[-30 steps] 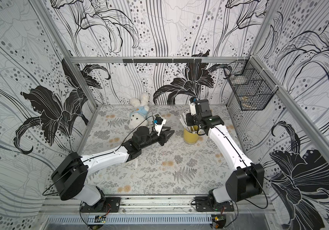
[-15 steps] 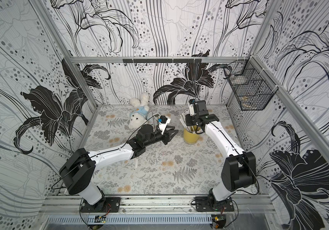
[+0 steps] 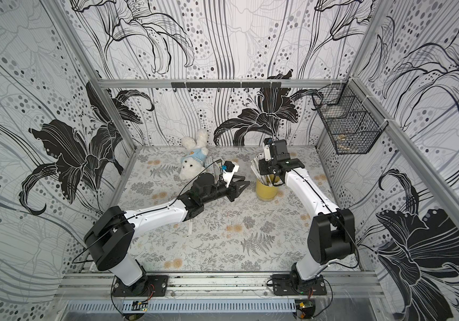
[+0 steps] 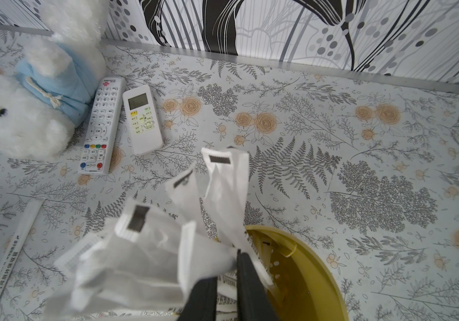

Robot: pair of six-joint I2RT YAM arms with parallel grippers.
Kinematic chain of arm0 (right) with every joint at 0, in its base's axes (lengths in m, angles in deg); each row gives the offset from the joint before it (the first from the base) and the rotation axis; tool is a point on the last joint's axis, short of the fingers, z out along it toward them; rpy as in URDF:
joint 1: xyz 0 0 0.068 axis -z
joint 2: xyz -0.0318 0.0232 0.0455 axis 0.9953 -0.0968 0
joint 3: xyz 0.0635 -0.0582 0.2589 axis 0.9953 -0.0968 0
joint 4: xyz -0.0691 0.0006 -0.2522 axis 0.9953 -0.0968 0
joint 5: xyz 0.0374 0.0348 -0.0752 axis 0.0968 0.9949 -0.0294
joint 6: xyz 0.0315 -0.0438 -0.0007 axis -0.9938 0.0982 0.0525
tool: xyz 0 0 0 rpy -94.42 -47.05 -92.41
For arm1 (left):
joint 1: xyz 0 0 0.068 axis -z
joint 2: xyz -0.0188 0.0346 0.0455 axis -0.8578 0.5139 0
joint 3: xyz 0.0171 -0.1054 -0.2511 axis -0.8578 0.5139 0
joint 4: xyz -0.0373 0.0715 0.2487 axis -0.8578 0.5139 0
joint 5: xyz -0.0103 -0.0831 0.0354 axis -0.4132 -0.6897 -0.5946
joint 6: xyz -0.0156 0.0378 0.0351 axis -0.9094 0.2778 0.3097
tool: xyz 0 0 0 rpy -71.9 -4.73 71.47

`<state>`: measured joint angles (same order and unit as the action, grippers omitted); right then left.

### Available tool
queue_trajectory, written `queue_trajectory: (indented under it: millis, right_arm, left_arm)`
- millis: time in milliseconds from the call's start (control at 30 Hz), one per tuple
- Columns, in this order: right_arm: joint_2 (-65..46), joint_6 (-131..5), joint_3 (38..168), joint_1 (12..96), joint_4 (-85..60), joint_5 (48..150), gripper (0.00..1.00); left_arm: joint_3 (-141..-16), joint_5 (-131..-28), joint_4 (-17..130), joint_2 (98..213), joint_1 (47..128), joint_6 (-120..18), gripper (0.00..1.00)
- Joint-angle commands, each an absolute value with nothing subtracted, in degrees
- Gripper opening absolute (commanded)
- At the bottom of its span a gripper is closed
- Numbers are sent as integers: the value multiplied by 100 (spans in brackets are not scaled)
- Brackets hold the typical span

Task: Take the straws out of the storage container
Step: Pick up the straw from the container.

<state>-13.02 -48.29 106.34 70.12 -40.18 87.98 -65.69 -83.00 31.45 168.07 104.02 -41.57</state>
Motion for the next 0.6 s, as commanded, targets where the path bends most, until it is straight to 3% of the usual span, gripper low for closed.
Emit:
queue_trajectory:
  millis: [0,167,567]
  right_arm:
    - [-1320,-4741,10871,7041,-4008,8679,13]
    - [-1160,-4729,10888,7046,-4089,8532,8]
    - [-697,-4782,11181,7030,-4666,8227,6]
  left_arm:
    - [-6752,-8376,3016,16903,10416,-4164,37]
    - [-6749,-8348,3034,16820,10416,-4166,36]
    - [-6910,-8426,3183,16653,10500,-4156,35]
